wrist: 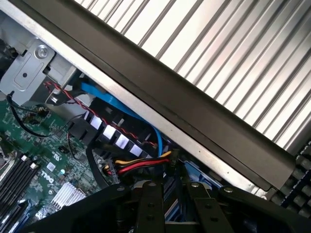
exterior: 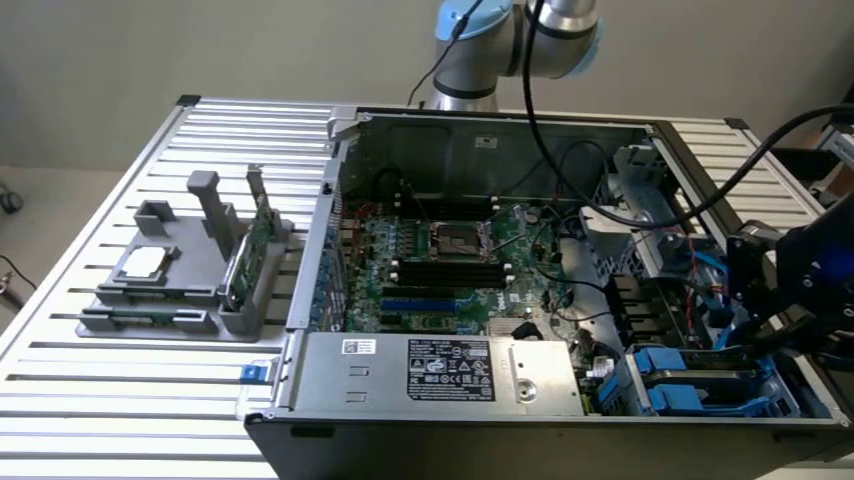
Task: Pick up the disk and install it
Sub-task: 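Insert the first disk wire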
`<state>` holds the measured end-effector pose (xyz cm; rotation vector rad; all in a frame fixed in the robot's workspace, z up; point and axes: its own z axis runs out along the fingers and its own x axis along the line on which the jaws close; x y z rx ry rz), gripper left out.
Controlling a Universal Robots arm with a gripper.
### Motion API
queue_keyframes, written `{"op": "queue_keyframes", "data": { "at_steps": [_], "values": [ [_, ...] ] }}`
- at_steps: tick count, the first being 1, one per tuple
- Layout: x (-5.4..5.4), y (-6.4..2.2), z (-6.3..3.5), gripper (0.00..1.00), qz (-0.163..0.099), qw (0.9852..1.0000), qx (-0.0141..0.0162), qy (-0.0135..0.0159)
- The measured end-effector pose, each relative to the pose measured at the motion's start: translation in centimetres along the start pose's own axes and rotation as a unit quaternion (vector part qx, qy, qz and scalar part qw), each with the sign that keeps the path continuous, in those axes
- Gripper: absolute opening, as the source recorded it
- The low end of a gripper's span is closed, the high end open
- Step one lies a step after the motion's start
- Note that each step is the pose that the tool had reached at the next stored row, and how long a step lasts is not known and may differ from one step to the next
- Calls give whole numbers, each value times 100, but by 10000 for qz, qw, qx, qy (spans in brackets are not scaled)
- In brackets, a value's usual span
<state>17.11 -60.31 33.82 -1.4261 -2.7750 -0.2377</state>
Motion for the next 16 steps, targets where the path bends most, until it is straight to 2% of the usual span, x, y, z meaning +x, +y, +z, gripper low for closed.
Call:
{"op": "queue_keyframes", "data": {
  "at_steps": [4, 7, 8, 10, 13, 16],
  "values": [
    [-10, 11, 9, 25, 5, 10000, 13, 29],
    [-12, 15, 10, 23, 12, 10000, 48, 59],
    [-12, 15, 11, 17, 14, 10000, 61, 69],
    [-13, 15, 10, 16, 19, 9999, 89, 89],
    [-12, 15, 10, 16, 34, 9998, 154, 135],
    [-9, 15, 6, 16, 61, 9995, 251, 204]
  ]
}}
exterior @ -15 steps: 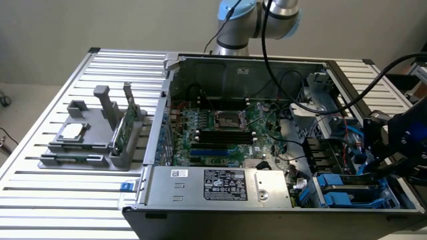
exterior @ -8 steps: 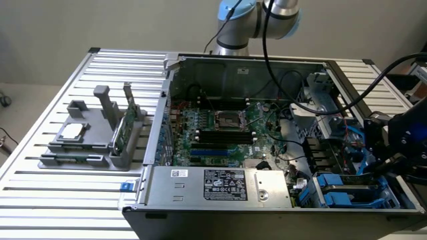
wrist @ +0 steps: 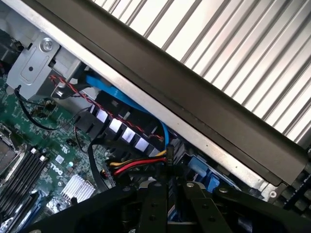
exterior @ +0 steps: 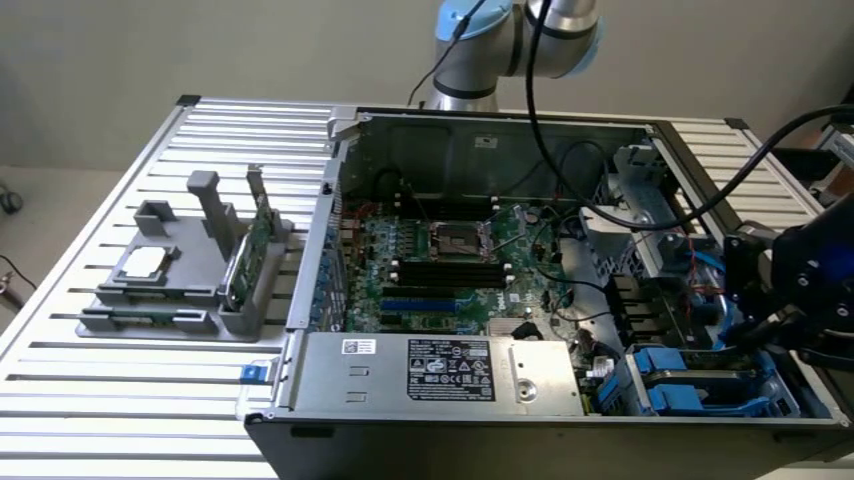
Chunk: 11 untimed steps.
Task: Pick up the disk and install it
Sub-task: 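Insert the first disk wire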
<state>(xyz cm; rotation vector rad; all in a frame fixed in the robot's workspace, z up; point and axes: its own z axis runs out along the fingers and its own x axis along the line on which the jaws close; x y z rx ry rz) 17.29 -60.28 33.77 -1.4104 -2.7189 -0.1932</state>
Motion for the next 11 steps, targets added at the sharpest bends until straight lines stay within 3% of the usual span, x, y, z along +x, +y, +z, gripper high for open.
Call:
{"op": "queue_keyframes", "data": {
  "at_steps": [1, 3, 8, 11],
  "values": [
    [2, -1, -4, 16, 13, 10000, 22, 16],
    [6, -3, -21, 16, 38, 10000, 36, 31],
    [12, -1, -61, 16, 138, 9999, 40, 65],
    [13, 0, -72, 16, 214, 9997, 41, 105]
  ]
}}
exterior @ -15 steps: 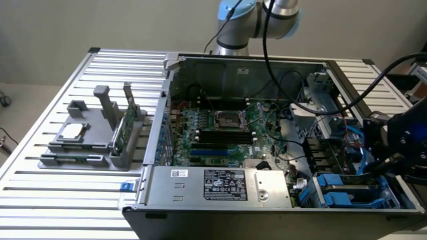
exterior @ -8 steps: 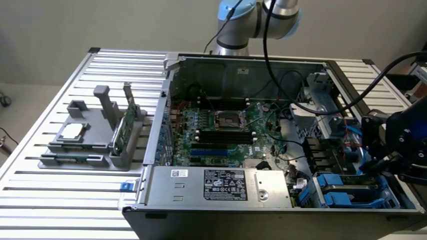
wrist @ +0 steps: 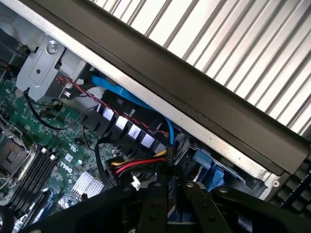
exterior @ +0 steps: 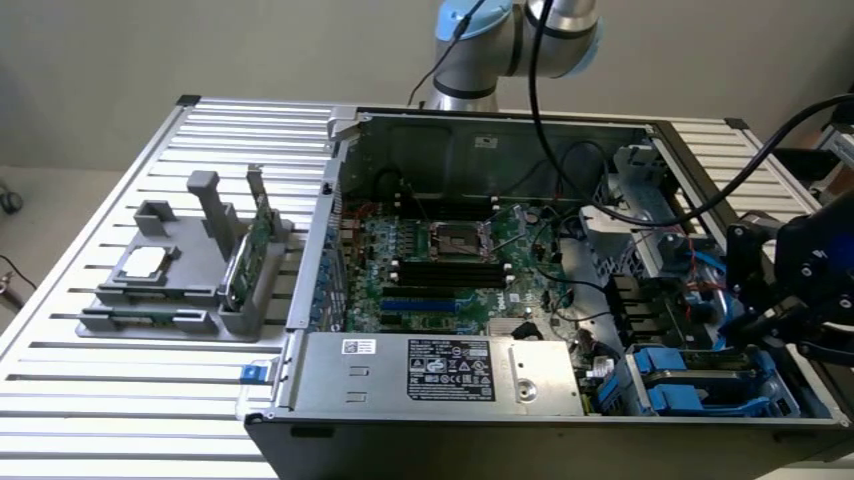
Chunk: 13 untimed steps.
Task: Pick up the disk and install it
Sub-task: 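Insert the first disk wire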
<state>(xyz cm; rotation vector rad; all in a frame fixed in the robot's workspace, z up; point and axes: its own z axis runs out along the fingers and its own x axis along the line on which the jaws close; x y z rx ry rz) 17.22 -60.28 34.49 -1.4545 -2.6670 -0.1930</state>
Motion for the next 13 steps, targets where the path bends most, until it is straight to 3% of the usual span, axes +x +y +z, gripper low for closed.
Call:
{"op": "queue_keyframes", "data": {
  "at_steps": [9, 13],
  "values": [
    [6, -9, -10, 16, 197, 9997, 18, 159],
    [47, -73, -9, 16, 201, 9996, 29, 172]
  ]
}}
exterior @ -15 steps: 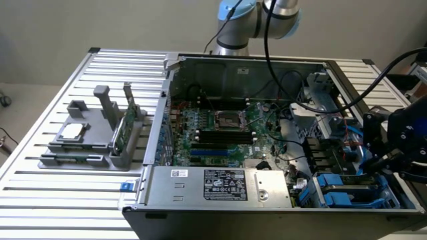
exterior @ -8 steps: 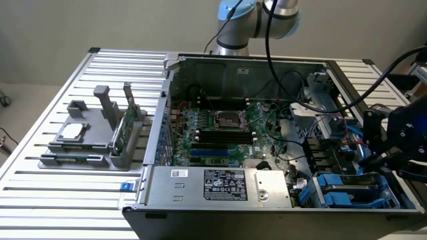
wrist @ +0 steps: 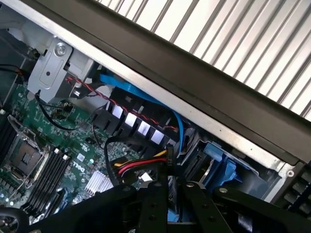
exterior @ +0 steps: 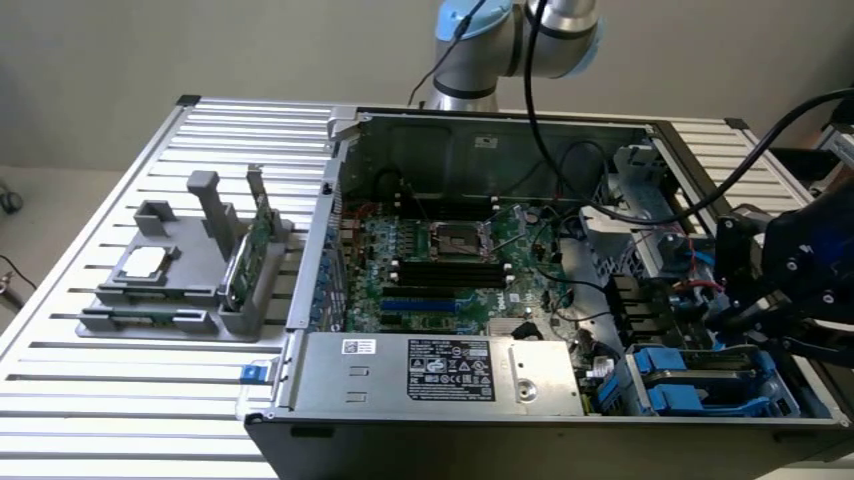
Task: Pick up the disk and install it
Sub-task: 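Insert the first disk wire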
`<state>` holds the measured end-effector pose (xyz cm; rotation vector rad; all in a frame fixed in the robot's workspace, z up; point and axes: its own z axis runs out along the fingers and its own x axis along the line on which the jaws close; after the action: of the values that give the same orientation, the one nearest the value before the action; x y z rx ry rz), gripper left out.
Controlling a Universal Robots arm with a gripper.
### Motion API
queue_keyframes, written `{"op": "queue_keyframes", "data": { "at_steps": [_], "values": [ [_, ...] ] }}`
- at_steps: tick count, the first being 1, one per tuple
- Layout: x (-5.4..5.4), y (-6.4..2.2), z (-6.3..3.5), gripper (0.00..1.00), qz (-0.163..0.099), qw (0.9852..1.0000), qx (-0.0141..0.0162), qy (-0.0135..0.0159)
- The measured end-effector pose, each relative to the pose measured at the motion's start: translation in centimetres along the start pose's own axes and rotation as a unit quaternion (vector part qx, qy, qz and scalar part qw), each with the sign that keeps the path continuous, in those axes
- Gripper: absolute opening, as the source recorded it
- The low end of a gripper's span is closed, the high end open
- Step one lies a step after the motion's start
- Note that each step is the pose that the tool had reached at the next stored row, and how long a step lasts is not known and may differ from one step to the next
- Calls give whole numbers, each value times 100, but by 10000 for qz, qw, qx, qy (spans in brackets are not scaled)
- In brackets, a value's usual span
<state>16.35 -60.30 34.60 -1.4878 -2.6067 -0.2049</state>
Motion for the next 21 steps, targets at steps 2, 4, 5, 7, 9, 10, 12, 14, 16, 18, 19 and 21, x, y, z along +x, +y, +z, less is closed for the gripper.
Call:
{"op": "queue_keyframes", "data": {
  "at_steps": [2, 4, 5, 7, 9, 10, 12, 14, 16, 18, 19, 21],
  "values": [
    [16, -28, 1, 16, 1, 10000, 4, -8],
    [19, -33, 3, 16, 15, 10000, 13, -26],
    [19, -32, 2, 16, 30, 10000, 20, -43],
    [19, -33, 2, 16, 75, 9999, 44, -99],
    [19, -33, 2, 16, 127, 9997, 80, -179],
    [19, -33, 2, 16, 153, 9996, 100, -223],
    [19, -34, 2, 16, 208, 9992, 141, -311],
    [18, -34, 2, 16, 269, 9987, 174, -388],
    [18, -34, 1, 16, 347, 9982, 195, -448],
    [18, -34, 2, 16, 440, 9977, 201, -485],
    [17, -34, 2, 16, 489, 9974, 202, -499],
    [17, -34, 2, 16, 597, 9967, 201, -519]
  ]
}}
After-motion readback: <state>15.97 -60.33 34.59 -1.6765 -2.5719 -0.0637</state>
